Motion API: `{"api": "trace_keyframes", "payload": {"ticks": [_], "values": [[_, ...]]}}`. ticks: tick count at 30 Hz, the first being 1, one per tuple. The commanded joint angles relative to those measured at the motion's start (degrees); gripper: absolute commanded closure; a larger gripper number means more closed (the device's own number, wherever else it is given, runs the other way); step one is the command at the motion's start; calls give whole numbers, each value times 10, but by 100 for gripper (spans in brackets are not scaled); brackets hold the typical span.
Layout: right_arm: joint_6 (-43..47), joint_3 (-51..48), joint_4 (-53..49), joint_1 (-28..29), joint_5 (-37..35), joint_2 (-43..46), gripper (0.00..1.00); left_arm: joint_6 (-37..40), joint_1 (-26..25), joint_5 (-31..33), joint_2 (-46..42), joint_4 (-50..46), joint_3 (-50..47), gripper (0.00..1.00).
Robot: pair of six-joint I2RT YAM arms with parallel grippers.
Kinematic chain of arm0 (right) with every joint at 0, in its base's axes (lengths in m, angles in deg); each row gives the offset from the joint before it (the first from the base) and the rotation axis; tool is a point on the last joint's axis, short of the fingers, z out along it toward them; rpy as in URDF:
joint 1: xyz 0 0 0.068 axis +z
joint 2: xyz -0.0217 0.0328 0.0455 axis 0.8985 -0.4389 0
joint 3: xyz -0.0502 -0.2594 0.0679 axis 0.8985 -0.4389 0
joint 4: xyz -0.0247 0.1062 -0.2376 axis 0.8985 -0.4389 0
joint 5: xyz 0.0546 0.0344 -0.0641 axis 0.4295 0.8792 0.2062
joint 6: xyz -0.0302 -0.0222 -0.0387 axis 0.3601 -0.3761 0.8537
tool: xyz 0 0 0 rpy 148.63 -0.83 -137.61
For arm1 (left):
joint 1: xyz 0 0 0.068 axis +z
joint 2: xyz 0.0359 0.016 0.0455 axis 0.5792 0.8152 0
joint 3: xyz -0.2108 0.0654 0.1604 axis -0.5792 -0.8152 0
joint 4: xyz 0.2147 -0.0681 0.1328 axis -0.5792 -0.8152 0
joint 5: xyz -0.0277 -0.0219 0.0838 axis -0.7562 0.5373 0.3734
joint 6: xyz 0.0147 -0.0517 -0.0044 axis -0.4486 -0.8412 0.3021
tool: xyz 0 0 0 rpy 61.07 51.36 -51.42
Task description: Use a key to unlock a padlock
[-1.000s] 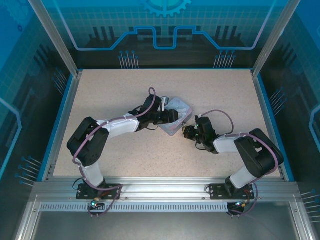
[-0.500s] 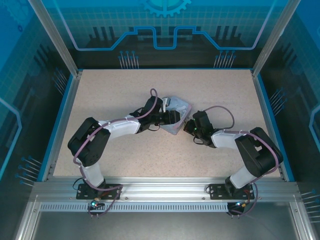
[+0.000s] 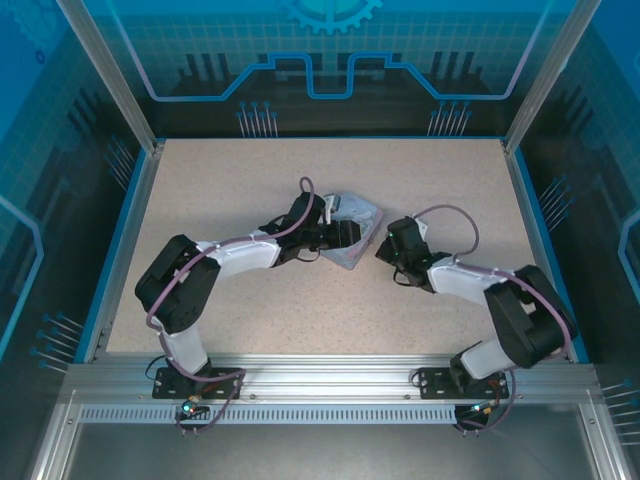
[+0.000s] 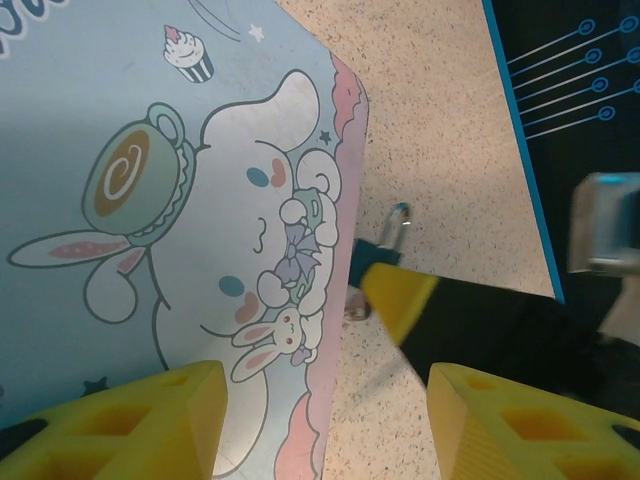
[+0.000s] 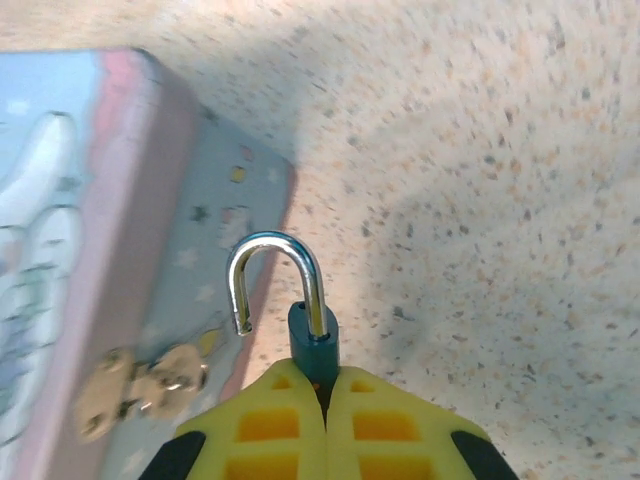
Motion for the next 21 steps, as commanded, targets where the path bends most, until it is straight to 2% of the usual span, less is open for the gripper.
{"api": "trace_keyframes", "payload": {"ticks": [1, 7, 10, 13, 15, 21], "values": [[94, -9, -76, -18, 63, 66, 99, 19, 18, -2, -14, -104, 5, 42], [145, -25, -210, -23, 196, 170, 99, 36, 53, -31, -71, -129, 20, 39], [140, -42, -224, -21, 289, 192, 98, 50, 63, -34, -121, -131, 7, 37], [116, -63, -202, -10, 357, 176, 98, 55, 73, -30, -182, -128, -23, 36], [99, -71, -182, 4, 376, 146, 98, 52, 82, -24, -222, -129, -50, 35], [45, -91, -96, 23, 371, 63, 95, 43, 120, 11, -330, -161, -121, 33]]}}
